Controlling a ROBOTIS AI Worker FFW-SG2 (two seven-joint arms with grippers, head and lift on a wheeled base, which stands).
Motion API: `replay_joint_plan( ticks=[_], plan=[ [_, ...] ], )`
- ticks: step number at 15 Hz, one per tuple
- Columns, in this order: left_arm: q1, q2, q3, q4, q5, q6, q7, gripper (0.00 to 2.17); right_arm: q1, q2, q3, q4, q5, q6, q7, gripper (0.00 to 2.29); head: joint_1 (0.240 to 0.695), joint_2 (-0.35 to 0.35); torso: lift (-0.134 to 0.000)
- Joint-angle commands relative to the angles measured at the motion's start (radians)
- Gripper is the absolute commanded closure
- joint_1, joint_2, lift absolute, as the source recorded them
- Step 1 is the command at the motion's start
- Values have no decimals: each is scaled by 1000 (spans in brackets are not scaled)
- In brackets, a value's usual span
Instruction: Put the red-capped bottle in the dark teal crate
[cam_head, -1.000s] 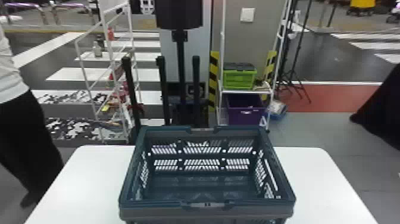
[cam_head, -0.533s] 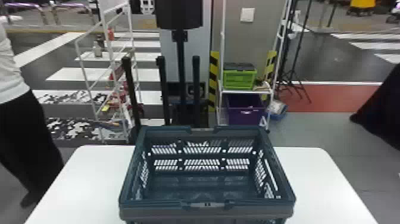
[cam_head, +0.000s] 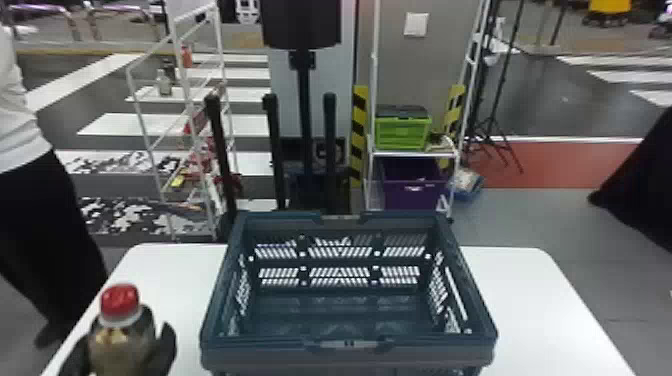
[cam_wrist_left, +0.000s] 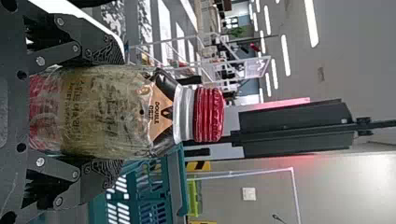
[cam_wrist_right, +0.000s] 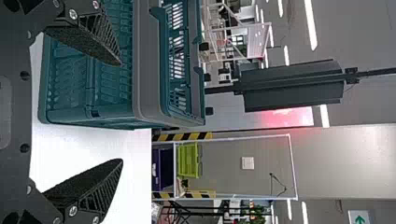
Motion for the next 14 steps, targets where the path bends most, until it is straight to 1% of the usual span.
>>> replay_joint_plan(
  ticks=[1,2,3,4,5,6,7,9,10,12,13,14],
  plan=[
    [-149,64,9,-96,2,336,-4,1710,-1,9,-3,0,2,3,-1,151,499,0,0],
    [-224,83,10,-121,4,468,-9,1710,-5,9,-5,0,2,6,-1,151,499,0,0],
    [-287,101,4,-122,-4,570,-29,1710,-5,11,-6,0,2,9,-1,151,499,0,0],
    [-339,110,-5,-118,-5,616,-50,1710,-5,14,-6,-2,5,9,-1,151,499,0,0],
    [-407,126,-33,-95,-5,628,-76,1706,-5,20,-8,-3,5,12,-1,151,499,0,0],
    [-476,186,-53,-76,8,695,-82,1706,-3,23,-8,-6,7,12,-1,151,499,0,0],
    [-554,226,-74,-72,19,818,-113,1706,-3,18,-12,-5,5,18,-1,151,499,0,0],
    [-695,221,-108,17,18,882,-233,1706,-1,24,-14,-8,5,18,0,151,499,0,0],
    [-761,219,-143,62,11,913,-280,1706,-3,23,-14,-6,5,18,-1,151,499,0,0],
    [-932,219,-257,195,-19,1005,-424,1706,-1,21,-20,-3,-2,15,-1,151,499,0,0],
    [-999,219,-311,260,-41,1030,-481,1706,-1,21,-23,0,-9,12,-1,151,499,0,0],
    [-1079,219,-395,355,-73,1030,-526,1706,-1,21,-28,5,-12,6,-1,151,499,0,0]
  ],
)
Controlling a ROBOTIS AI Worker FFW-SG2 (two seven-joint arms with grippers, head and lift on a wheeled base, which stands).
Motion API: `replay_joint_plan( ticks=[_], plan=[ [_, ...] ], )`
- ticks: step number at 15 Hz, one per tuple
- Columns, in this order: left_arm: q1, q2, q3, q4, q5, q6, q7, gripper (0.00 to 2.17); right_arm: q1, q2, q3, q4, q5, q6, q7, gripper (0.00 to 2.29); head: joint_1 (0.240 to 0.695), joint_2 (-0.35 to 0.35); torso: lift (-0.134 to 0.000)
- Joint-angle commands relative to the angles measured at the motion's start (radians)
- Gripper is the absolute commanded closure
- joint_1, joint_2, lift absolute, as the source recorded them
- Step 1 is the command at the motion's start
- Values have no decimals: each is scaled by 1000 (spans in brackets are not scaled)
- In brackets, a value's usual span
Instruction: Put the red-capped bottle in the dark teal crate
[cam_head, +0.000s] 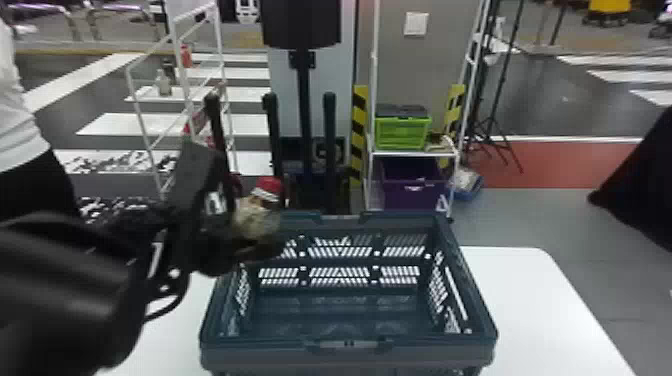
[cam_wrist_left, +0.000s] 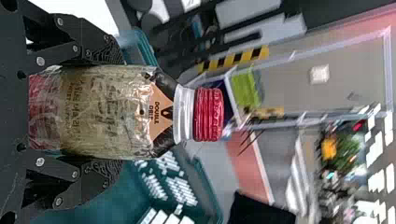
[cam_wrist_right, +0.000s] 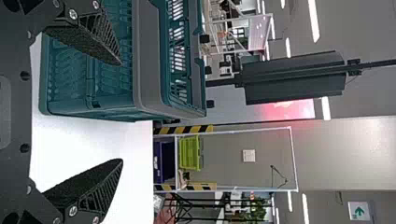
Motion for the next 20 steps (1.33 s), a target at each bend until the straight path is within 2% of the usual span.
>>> replay_joint_plan(
  ticks=[1,2,3,5,6,10,11,12,16,18,20],
  plan=[
    [-167,-9,-153,211,-50,17,-71,1706,2,0,-5,6,-8,-10,0,151,499,0,0],
    [-220,-21,-193,309,-56,14,-108,1706,3,0,-6,11,-11,-19,0,151,499,0,0],
    [-278,-48,-235,429,-61,-1,-157,1706,3,-1,-8,17,-16,-28,0,151,499,0,0],
    [-365,-95,-310,644,-139,-47,-278,1710,6,-1,-8,25,-19,-44,0,151,499,0,0],
    [-395,-115,-345,748,-161,-112,-309,1706,9,-1,-11,28,-20,-53,0,151,499,0,0],
    [-487,-192,-442,1076,-242,-277,-352,1706,20,-1,-12,22,-19,-65,0,151,499,0,0],
    [-503,-225,-442,1170,-290,-339,-376,1706,22,-1,-12,20,-19,-68,2,151,499,0,0],
    [-507,-244,-442,1211,-331,-372,-390,1706,23,0,-12,19,-19,-71,2,151,499,0,0],
    [-510,-256,-445,1292,-397,-458,-387,1690,25,5,-11,23,-19,-77,2,151,499,0,0],
    [-508,-256,-473,1303,-400,-461,-373,1686,23,6,-9,26,-19,-77,2,151,499,0,0],
    [-503,-256,-473,1303,-392,-471,-370,1528,20,6,-8,28,-19,-77,2,151,499,0,0]
  ],
)
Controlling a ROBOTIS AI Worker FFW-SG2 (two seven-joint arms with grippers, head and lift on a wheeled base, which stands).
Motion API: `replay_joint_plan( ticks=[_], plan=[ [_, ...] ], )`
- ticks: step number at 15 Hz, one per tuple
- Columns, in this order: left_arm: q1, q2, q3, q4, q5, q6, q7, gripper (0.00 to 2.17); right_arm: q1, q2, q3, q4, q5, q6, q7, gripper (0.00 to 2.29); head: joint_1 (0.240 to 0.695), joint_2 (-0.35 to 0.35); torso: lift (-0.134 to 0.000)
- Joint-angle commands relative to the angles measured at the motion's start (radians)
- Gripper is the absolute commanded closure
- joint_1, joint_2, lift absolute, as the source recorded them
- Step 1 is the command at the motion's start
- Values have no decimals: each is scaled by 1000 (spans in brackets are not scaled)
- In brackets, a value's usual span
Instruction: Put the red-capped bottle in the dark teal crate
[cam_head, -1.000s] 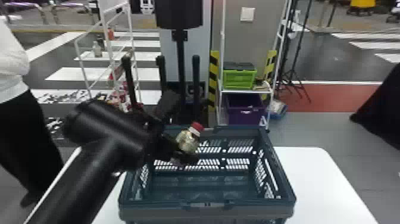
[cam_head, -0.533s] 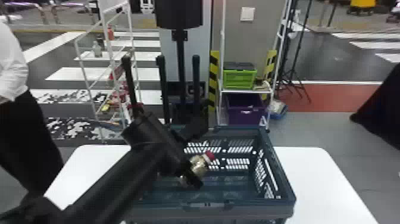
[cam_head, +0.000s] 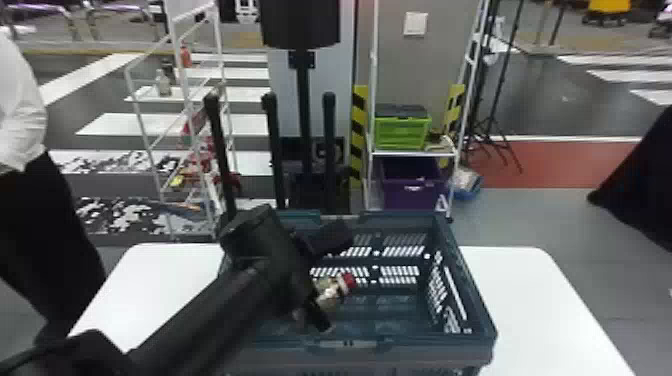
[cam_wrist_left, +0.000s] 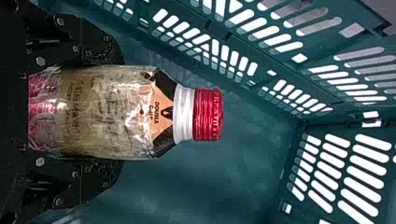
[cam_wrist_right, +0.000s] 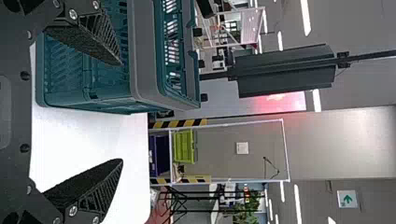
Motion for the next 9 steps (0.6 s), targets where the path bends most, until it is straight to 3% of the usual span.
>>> replay_joint_plan(
  ticks=[1,2,3,7,9],
  plan=[
    [8,-3,-2,-4,6,-7,2,1119,-4,0,1,1,0,3,0,151,499,0,0],
    [14,-3,-2,-14,9,-7,10,502,-4,0,0,1,0,3,0,151,499,0,0],
    [17,-3,-2,-20,10,-7,30,117,-4,0,0,1,0,3,0,151,499,0,0],
    [43,22,12,-108,47,3,111,70,-1,0,-5,1,0,3,0,151,499,0,0],
    [93,51,84,-257,49,70,111,90,-2,0,-8,3,-2,9,-2,151,499,0,0]
  ],
)
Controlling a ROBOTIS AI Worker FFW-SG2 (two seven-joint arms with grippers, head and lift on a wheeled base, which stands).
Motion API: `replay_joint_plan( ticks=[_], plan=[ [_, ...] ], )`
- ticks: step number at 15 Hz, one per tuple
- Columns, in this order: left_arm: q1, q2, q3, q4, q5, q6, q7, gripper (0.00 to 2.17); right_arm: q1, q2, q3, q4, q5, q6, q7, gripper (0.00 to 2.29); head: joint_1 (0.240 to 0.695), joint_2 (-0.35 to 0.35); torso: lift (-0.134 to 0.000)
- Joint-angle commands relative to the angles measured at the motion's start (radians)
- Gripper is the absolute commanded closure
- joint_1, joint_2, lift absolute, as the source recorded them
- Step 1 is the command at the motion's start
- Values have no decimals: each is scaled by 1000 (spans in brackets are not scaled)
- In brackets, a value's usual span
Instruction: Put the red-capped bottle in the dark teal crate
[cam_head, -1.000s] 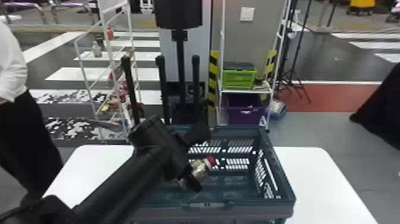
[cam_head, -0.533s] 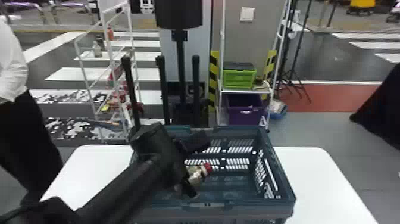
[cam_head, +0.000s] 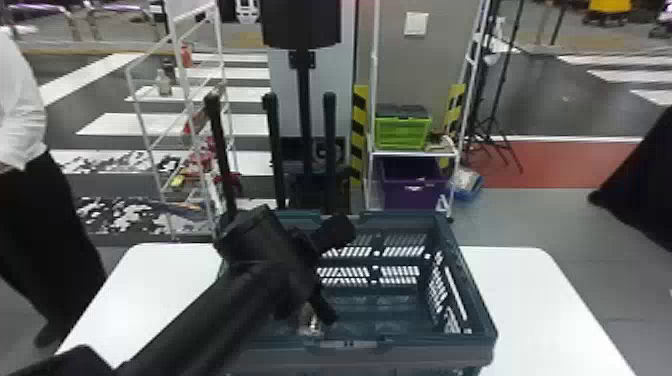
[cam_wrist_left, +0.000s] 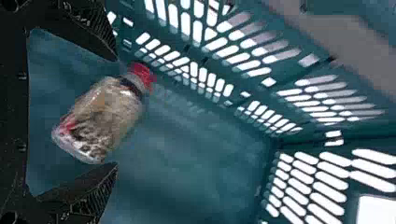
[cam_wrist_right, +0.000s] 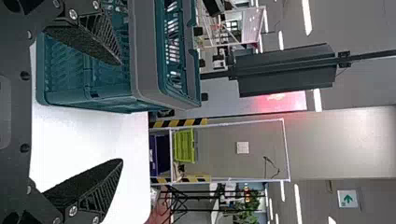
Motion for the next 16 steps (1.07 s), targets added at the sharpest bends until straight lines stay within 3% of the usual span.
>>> replay_joint_plan(
  ticks=[1,4,8,10,12,15,16],
  plan=[
    [78,34,126,-207,4,88,2,93,-1,0,-4,1,-10,5,0,151,499,0,0],
    [225,61,303,-541,44,186,39,93,-4,0,-10,3,-16,5,1,151,499,0,0],
    [510,70,597,-1008,288,189,195,93,-7,-5,-10,6,-19,5,1,151,499,0,0],
    [676,69,755,-1199,481,177,283,93,-9,-9,-10,7,-19,5,0,151,499,0,0],
    [851,51,855,-1351,570,131,384,93,-13,-15,-10,6,-26,5,0,151,499,0,0],
    [1147,12,925,-1479,617,-81,498,93,-18,-32,-13,-1,-39,11,0,151,499,0,0],
    [1263,12,915,-1472,627,-262,539,93,-19,-37,-18,-2,-41,17,0,151,499,0,0]
  ],
)
